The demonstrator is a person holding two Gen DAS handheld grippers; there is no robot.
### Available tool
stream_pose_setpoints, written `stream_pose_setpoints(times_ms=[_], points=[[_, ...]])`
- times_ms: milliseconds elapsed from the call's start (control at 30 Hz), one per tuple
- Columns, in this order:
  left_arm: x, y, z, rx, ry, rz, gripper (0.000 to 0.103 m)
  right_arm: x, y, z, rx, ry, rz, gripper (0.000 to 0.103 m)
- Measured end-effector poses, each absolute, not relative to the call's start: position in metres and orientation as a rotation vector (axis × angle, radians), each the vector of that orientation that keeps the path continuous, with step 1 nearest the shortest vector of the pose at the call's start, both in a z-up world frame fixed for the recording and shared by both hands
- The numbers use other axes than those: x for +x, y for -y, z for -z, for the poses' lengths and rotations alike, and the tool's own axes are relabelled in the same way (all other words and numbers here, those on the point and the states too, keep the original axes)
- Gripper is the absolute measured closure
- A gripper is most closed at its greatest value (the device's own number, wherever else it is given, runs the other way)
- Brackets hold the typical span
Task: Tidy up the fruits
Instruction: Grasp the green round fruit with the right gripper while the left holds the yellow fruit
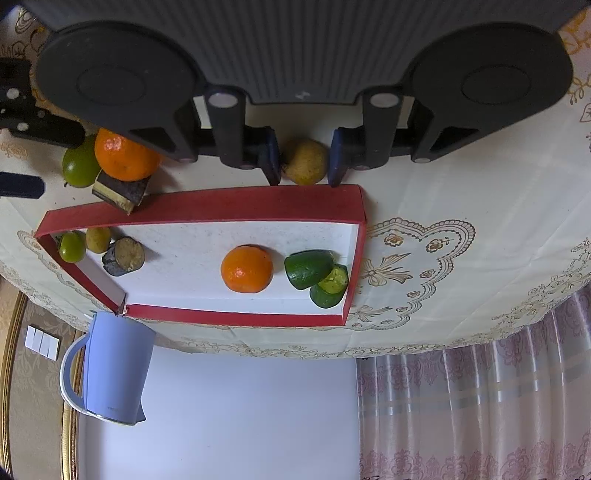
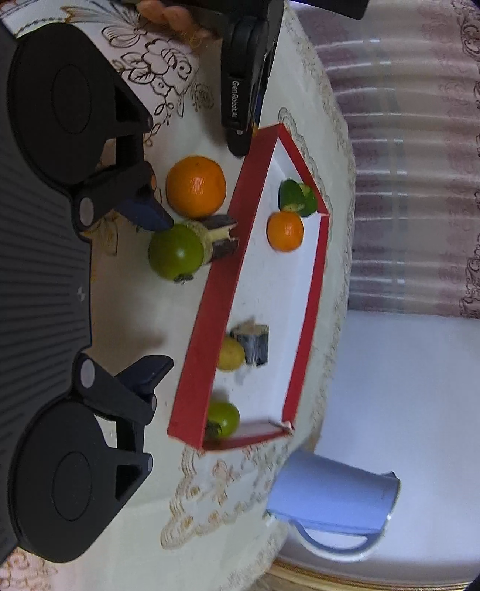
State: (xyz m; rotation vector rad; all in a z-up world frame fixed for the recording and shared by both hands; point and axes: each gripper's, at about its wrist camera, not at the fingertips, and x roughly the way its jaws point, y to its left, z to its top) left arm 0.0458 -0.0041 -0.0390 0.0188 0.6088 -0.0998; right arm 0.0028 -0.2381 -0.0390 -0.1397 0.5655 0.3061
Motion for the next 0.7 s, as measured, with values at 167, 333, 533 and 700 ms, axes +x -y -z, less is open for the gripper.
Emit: stream_pose_setpoints(times_ms=[167, 333, 533, 700], points=[[0.046, 0.004, 0.039, 0.018, -0.609, 0.100, 0.078, 0.006, 0.232, 0.039, -0.139, -0.563, -0.318, 0.041], [0.046, 0.004, 0.039, 0.019, -0.609, 0.100, 0.078, 0.008, 0.226, 0.041, -0.152, -0.572, -0.340, 0.045], [0.047, 0.003, 0.039, 0.018, -0.609, 0.100, 0.078, 0.014, 0.225, 0.043, -0.132, -0.592, -0.365, 0.055], [0.046, 0.004, 0.039, 0.019, -0.609, 0.100, 0.078, 0.017, 0.223, 0.044, -0.122, -0.595, -0.383, 0.063]])
